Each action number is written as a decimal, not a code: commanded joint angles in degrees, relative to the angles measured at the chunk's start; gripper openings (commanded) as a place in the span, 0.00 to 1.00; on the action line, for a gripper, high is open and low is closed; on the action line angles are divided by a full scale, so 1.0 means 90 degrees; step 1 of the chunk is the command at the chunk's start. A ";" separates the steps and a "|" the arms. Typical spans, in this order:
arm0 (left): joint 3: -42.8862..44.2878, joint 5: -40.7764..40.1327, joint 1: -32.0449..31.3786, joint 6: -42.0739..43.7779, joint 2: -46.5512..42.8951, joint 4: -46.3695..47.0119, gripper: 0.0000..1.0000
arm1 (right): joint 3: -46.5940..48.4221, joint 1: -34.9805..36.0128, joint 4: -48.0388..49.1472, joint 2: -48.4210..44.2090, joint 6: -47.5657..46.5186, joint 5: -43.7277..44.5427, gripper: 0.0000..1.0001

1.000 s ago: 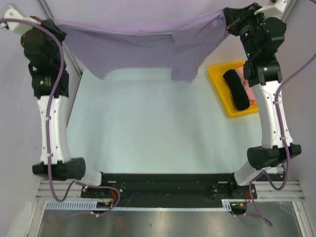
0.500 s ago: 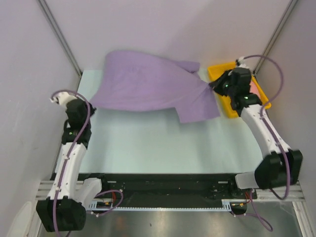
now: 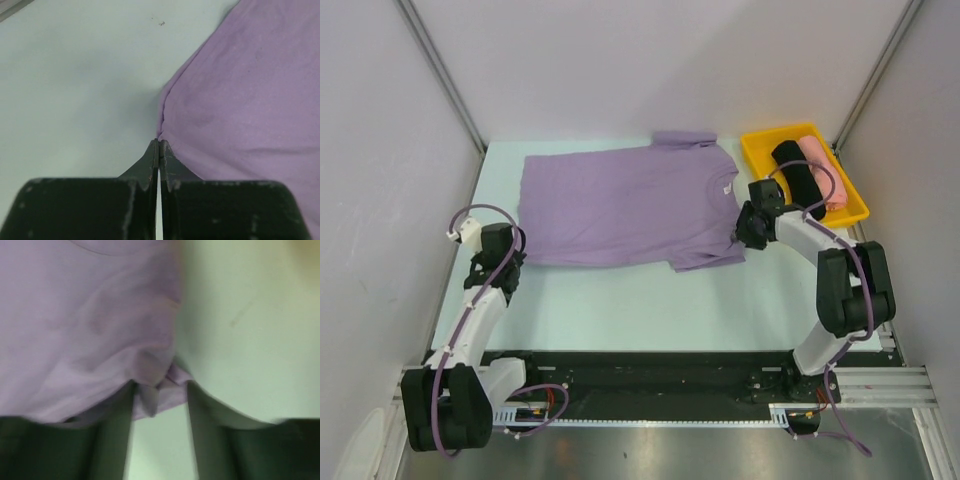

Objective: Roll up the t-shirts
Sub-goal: Flatten out the T-shirt at the center of the board, then fold the T-shirt at the center of the board.

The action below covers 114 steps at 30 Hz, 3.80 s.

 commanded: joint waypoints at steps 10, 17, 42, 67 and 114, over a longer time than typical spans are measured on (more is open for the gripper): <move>0.0048 -0.0143 0.0052 0.0080 -0.0216 -0.0071 0.00 | -0.3008 -0.0332 0.1017 -0.3201 0.0737 0.0425 0.43; 0.0184 -0.0074 0.0052 0.0061 -0.0138 -0.0081 0.00 | -0.3087 -0.0253 0.1846 -0.2490 0.0844 0.0191 0.37; 0.0370 -0.0269 0.0052 0.0187 0.0018 -0.0179 0.00 | -0.2999 -0.0048 0.2893 -0.1218 0.1089 0.0268 0.06; -0.0294 -0.0982 0.0052 0.0109 -0.1046 -0.1097 0.00 | -0.3068 0.1806 -0.2126 -0.6775 0.1927 0.0708 0.00; 0.2391 -0.1871 -0.0417 0.0285 0.3104 0.0026 0.01 | 0.2479 0.0685 0.1311 0.0880 -0.0757 0.0318 0.00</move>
